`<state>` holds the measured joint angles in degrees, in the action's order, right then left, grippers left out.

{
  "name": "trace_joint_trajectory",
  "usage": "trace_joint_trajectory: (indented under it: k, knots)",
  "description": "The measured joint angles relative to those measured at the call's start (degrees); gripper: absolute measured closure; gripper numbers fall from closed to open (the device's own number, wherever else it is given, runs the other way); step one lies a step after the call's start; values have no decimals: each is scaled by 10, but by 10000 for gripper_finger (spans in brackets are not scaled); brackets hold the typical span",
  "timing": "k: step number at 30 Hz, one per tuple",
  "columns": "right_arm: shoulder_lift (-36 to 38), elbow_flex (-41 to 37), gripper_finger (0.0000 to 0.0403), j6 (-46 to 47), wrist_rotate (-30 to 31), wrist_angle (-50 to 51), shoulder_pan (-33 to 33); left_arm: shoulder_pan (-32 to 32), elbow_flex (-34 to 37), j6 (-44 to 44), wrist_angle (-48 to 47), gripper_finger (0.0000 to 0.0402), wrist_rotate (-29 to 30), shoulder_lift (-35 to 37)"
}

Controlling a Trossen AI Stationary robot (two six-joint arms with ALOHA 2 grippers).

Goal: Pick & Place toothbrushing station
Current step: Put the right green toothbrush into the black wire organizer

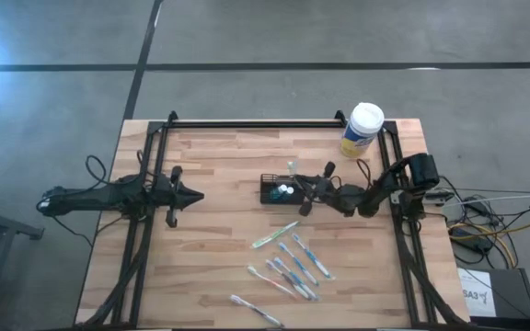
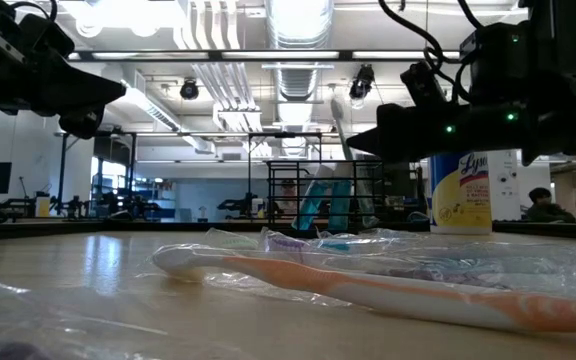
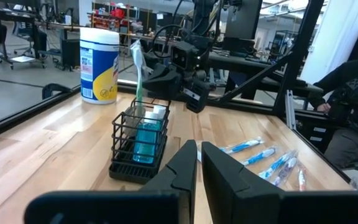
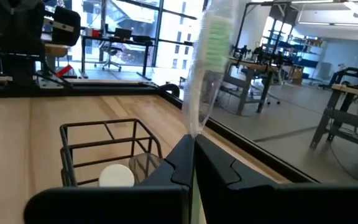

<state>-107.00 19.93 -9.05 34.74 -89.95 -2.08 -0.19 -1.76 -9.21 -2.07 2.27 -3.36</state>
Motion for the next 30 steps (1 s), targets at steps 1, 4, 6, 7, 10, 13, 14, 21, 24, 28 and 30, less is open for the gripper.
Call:
trace_joint_trajectory:
  k: [1, 4, 6, 7, 10, 13, 14, 21, 24, 28, 30]
  knots:
    - [0, 0, 395, 1, 0, 0, 0, 0, 0, 0, 0, 374, 0, 0]
    - [4, 0, 395, 3, 1, 0, -4, 0, 0, -2, 1, 374, 0, 0]
    - [7, 1, 395, 3, 11, 0, -8, 0, 1, -4, 2, 374, 0, 0]
    - [7, 3, 395, 3, 21, 0, -11, 0, 1, -9, 4, 374, 0, 0]
    - [7, 4, 395, -1, 31, 0, -17, 0, 2, -16, 6, 374, 0, 0]
    - [7, 2, 395, 3, 31, 1, -24, 0, 2, -22, 6, 374, 0, 0]
    - [7, 2, 395, 4, 32, 1, -26, 0, 2, -25, 6, 374, 0, 0]
    - [7, 0, 395, 7, 60, 14, -45, 0, 2, -36, 7, 374, 1, 0]
    - [7, -2, 395, 14, 60, 15, -47, 0, 2, -44, 7, 374, 1, 0]
    - [7, -3, 395, 20, 60, 25, -48, 0, 2, -47, 8, 374, 1, 0]
    - [7, -3, 395, 28, 60, 28, -48, 0, 2, -48, 8, 374, 1, 0]
